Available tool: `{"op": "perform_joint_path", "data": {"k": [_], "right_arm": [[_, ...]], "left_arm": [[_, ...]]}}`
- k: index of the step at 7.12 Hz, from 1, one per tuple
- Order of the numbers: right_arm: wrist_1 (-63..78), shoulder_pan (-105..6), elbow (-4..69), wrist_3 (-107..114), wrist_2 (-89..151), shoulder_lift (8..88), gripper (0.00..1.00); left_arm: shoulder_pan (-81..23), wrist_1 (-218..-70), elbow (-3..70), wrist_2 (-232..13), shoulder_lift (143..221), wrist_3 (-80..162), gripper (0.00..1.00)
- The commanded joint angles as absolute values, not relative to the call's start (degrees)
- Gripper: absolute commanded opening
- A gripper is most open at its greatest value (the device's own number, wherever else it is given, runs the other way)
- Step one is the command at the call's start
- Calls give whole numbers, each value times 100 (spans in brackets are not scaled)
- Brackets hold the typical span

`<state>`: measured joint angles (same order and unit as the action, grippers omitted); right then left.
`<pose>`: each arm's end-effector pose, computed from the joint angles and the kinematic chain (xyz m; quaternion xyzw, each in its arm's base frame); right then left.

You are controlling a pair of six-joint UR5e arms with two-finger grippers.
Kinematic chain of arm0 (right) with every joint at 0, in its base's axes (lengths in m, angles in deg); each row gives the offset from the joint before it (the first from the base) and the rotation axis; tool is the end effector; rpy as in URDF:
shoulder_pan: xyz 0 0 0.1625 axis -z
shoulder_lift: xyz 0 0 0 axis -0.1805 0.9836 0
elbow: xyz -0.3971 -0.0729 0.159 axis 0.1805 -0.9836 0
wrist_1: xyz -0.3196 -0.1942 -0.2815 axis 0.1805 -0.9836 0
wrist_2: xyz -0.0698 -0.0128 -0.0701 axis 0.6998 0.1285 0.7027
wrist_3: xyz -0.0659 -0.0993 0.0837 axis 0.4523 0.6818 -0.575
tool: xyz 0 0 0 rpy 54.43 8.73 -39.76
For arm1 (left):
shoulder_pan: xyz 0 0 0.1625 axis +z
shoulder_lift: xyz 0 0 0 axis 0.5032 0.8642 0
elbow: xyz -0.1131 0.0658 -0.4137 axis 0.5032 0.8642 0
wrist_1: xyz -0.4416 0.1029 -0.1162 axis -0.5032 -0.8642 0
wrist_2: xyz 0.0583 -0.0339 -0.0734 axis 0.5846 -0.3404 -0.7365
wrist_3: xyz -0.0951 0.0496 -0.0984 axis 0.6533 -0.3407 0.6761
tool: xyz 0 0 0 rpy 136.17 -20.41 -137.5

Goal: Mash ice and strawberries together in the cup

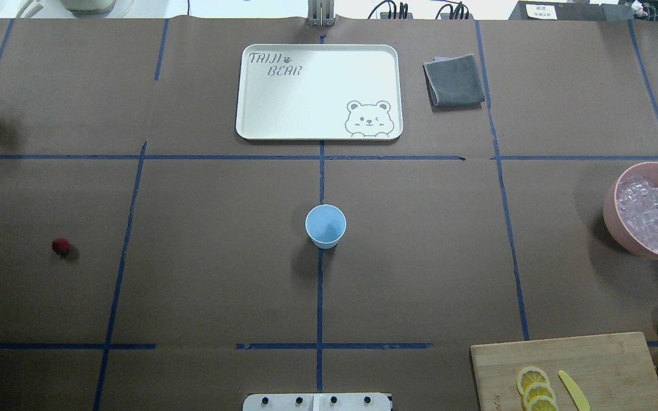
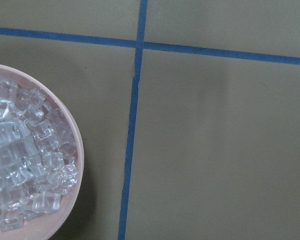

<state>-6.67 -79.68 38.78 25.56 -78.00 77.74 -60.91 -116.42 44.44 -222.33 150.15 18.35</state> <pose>0.0367 -0.4769 0.7017 0.0093 -0.3577 -0.0406 0.9329 -0.0405 -0.4524 0.6966 0.0178 0.3768 0.0511 0.9247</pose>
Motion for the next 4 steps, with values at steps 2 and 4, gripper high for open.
{"op": "perform_joint_path", "data": {"k": [2,4], "right_arm": [[-667,-7969,3879,2556,-7818,7773,100],[-658,-7969,3914,2539,-7827,7747,100]], "left_arm": [[-6093,-11633,4469,-22233,15006,1835,100],[-6093,-11633,4477,-22233,15006,1835,100]]}}
